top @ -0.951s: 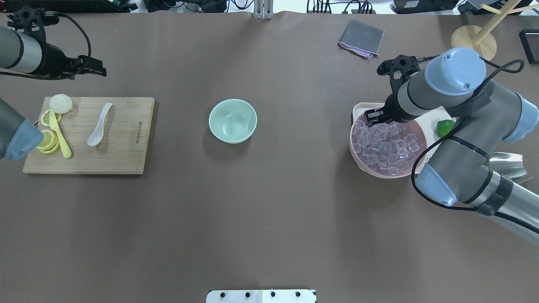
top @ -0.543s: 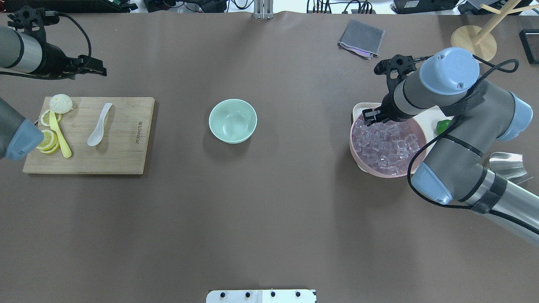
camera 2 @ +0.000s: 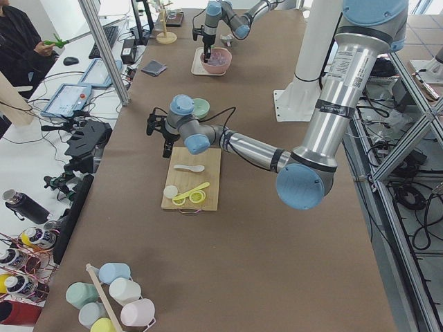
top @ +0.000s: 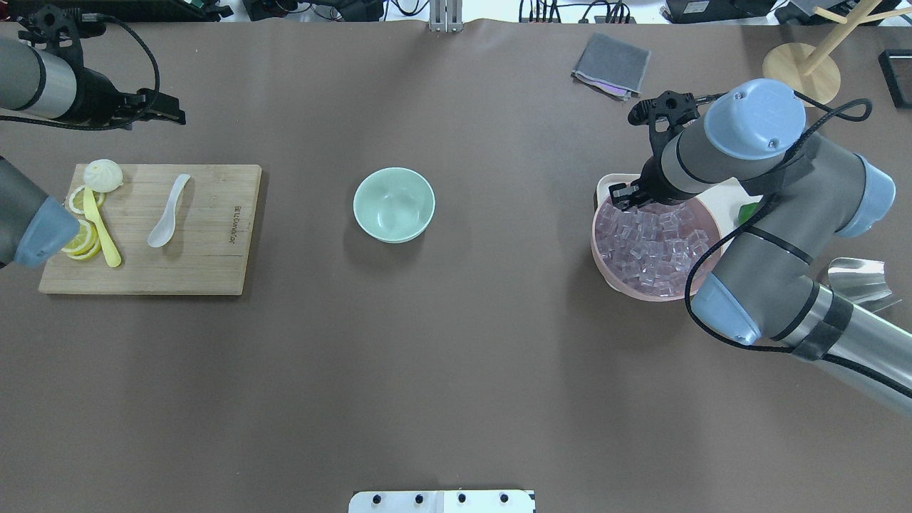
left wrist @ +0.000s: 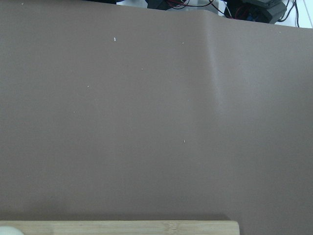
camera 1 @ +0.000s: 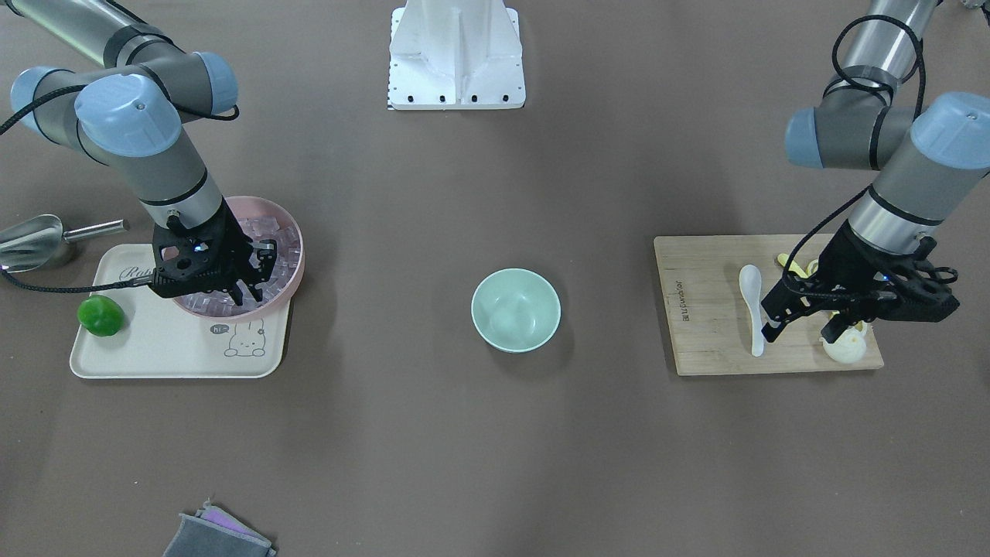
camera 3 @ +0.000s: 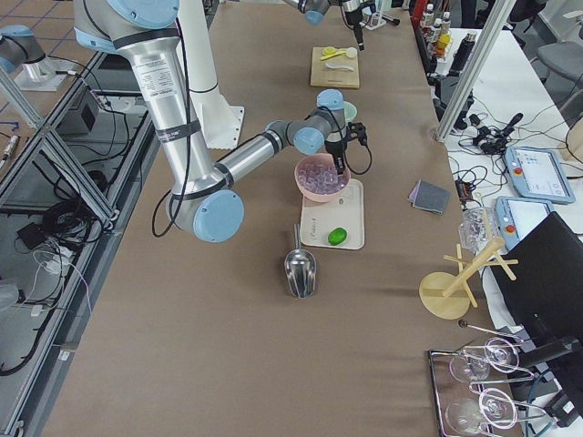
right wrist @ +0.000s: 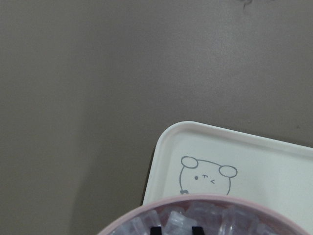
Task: Put spoon and ice into bowl
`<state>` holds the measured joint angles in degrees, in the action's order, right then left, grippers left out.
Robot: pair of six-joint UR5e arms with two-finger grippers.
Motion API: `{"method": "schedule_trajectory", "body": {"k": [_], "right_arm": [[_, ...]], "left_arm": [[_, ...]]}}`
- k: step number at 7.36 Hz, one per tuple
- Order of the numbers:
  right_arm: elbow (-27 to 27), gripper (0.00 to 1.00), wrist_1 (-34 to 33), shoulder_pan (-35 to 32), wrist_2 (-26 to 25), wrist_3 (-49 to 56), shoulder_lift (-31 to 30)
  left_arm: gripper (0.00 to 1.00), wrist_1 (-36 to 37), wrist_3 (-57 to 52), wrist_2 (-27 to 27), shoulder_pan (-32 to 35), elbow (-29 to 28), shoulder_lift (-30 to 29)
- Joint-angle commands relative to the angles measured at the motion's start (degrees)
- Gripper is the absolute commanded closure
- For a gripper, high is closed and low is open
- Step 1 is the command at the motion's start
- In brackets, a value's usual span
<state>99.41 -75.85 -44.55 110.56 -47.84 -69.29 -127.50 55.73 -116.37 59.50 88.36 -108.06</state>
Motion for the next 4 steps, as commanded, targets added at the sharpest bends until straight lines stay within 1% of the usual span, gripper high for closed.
{"method": "schedule_trajectory", "body": {"k": [1,2,3,4], "right_arm": [[1.0,1.0,-0.1,-0.2,0.5,0.0,0.0],[2.5,1.0,-0.3,-0.5,1.5,0.0,0.1],[3.8,1.0,-3.8,-1.0,2.2,-0.1,2.4],[4.9,1.0,-7.4,-1.1,2.2,-0.2,4.8]], "left_arm": [[0.02,0.0,0.2,0.0,0.0,-0.4,-0.5],[0.02,0.0,0.3,0.0,0.0,-0.6,-0.5],[0.02,-0.1,0.5,0.1,-0.5,-0.8,-0.4],[0.02,0.0,1.7,1.3,-2.4,-0.8,-0.2]]}}
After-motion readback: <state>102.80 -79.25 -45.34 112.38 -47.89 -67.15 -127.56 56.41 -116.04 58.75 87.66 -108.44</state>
